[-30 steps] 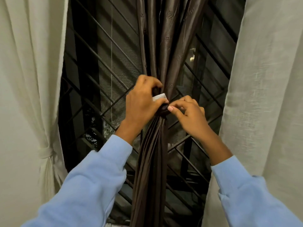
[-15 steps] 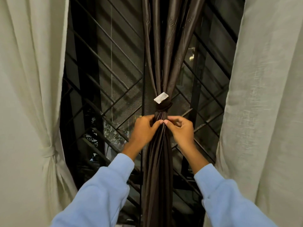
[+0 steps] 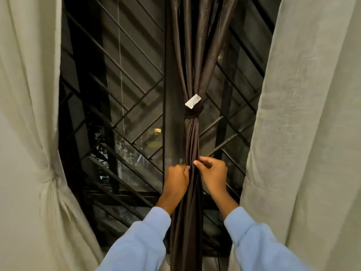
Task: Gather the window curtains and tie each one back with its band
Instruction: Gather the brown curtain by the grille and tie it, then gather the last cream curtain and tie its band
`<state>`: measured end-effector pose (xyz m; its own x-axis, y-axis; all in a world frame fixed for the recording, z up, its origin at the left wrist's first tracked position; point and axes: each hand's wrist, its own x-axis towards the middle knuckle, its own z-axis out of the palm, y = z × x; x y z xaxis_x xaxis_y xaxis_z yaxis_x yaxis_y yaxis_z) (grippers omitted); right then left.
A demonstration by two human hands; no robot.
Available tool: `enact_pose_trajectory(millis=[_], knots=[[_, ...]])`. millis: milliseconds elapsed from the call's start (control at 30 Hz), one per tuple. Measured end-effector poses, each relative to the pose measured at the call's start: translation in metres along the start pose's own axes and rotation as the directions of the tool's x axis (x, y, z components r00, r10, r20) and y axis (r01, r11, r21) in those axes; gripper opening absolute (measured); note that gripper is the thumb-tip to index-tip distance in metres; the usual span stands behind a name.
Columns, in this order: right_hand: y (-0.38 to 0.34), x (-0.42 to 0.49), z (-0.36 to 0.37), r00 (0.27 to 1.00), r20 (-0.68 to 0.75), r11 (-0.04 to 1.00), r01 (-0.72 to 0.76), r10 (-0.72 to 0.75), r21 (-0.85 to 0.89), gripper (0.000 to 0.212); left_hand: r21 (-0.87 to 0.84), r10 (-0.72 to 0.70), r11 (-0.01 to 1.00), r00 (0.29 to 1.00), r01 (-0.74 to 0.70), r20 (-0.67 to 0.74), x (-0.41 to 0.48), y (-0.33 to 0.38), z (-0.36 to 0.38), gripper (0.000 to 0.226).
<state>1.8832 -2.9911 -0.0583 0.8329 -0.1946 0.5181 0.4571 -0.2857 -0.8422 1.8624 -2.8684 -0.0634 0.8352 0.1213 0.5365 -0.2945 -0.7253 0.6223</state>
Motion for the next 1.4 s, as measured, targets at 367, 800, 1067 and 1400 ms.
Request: enact_pose_trajectory(millis=[367,800,1067,1400], knots=[[0.031,-0.052,-0.016,0.978,-0.163,0.989,-0.136,0.127,-0.051,0.015,-0.084,-0.051,0.995,0.998,0.054,0.033,-0.045,-0.002,0.03,0.019],[0.084,-0.128,-0.1,0.902,-0.258,0.921,-0.379,0.346,-0.091,0.021,-0.146,0.045,0.989,0.953,-0.001,0.299,-0.119,0.03,0.105,0.012],[0.103,-0.145,-0.173,0.918,-0.173,0.923,-0.374,0.356,-0.084,0.025,-0.222,-0.009,0.972,0.959,0.075,0.282,-0.15,0.077,0.145,0.011],[0.105,-0.131,-0.266,0.967,-0.116,0.967,-0.239,0.229,-0.082,0.028,-0.265,-0.109,0.954,0.986,0.139,0.124,-0.162,0.132,0.177,0.027]])
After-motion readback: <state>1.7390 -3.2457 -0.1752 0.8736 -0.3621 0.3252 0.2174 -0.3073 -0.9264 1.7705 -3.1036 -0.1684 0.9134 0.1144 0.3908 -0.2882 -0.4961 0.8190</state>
